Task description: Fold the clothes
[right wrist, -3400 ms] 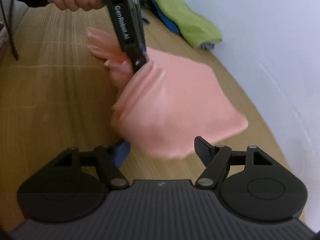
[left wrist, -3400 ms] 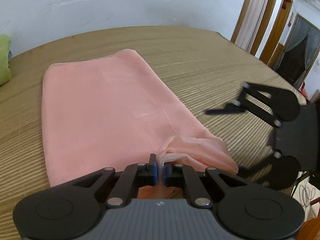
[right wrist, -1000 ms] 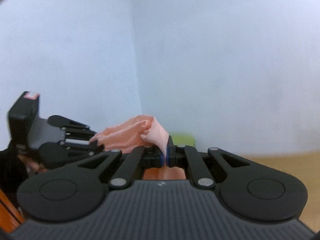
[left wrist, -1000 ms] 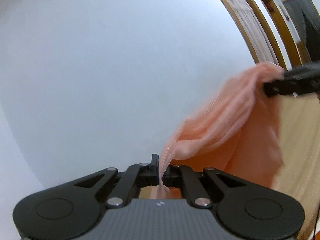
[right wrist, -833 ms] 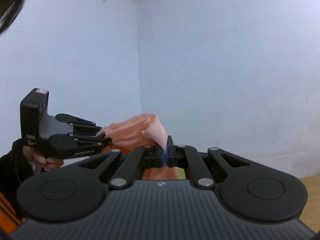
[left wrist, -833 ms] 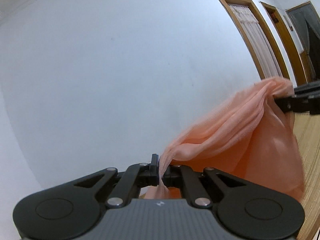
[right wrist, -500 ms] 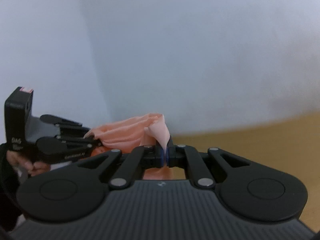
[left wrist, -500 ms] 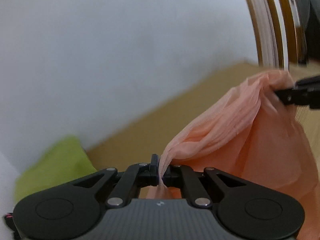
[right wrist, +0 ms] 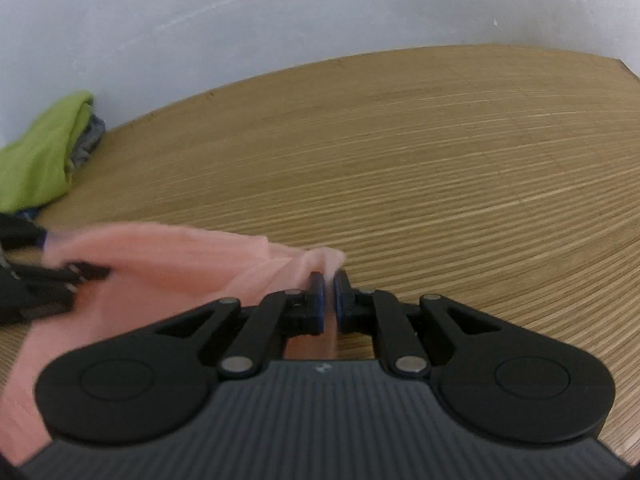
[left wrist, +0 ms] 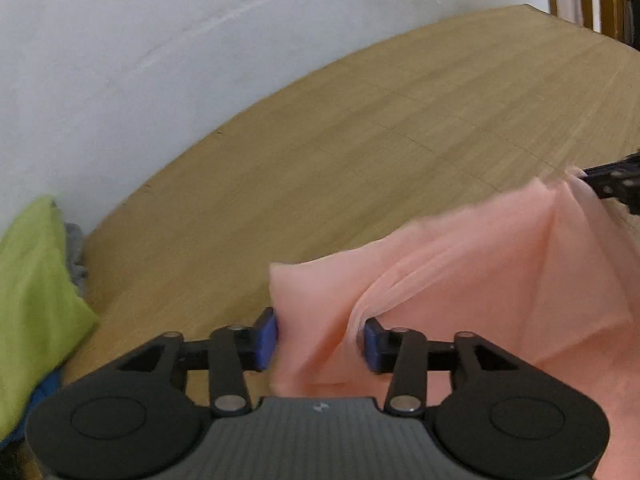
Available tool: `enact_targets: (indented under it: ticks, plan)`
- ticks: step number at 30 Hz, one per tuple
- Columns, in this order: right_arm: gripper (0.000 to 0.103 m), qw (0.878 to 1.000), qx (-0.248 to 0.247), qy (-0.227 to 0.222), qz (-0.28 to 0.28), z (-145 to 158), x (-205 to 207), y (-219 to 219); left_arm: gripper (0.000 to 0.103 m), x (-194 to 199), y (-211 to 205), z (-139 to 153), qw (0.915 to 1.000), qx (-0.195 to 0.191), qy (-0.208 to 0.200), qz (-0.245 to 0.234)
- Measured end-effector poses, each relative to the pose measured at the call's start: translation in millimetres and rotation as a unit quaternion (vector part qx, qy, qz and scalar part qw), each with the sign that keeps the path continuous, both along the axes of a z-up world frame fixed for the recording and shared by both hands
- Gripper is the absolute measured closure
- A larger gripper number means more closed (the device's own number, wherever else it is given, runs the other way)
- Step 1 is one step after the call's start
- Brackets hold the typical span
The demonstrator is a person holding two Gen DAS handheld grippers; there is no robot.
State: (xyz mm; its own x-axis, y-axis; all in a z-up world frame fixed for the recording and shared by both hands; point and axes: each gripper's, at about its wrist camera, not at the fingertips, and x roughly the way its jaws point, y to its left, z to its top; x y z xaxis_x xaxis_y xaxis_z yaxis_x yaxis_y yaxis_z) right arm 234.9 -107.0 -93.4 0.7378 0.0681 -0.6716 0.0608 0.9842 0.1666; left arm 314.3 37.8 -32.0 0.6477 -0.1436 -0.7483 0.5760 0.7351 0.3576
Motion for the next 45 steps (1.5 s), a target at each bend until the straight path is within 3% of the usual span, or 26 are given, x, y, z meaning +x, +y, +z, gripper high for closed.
enact_targets:
  ticks: [2,5,10,12,17,20,25,28,31,34,37,40,45]
  plan:
    - [0.076,0.999,-0.034,-0.012,0.015,5,-6,-10,0.052,10,2,-1,1.0,0.002,0.001,0.009]
    - [0.076,0.995,-0.078,-0.058,0.034,23,-13,-6,0.051,21,5,-1,0.9997,0.001,0.001,0.024]
    - [0.076,0.981,-0.039,-0.092,0.164,51,-12,16,0.051,24,25,-4,0.9986,-0.016,-0.002,0.05]
    - [0.076,0.975,-0.005,-0.076,0.21,50,-4,28,0.051,2,49,6,0.9967,-0.033,0.007,0.073]
    - [0.076,0.976,0.032,-0.056,0.206,45,-9,38,0.051,-68,105,36,0.9897,-0.094,0.037,0.101]
    - [0.076,0.977,0.054,-0.045,0.203,51,-35,30,0.044,-135,130,48,0.9874,-0.117,0.049,0.095]
    - [0.074,0.969,0.039,-0.018,0.244,54,-112,34,0.041,-237,146,42,0.9793,-0.149,0.095,0.098]
    - [0.074,0.957,0.05,0.01,0.285,52,-151,38,0.041,-271,140,28,0.9697,-0.175,0.142,0.093]
    - [0.073,0.944,0.099,0.05,0.312,45,-169,44,0.041,-295,132,18,0.9613,-0.195,0.171,0.093]
    - [0.073,0.916,0.132,0.098,0.365,39,-174,58,0.041,-302,128,13,0.9529,-0.218,0.183,0.105]
    - [0.076,0.9,0.085,0.096,0.417,44,-178,73,0.041,-298,125,6,0.9405,-0.246,0.195,0.13]
    - [0.076,0.895,0.015,0.061,0.442,52,-165,71,0.041,-293,114,-3,0.9316,-0.246,0.199,0.178]
    - [0.075,0.882,-0.13,0.013,0.452,59,-119,38,0.038,-293,89,-8,0.9295,-0.228,0.181,0.227]
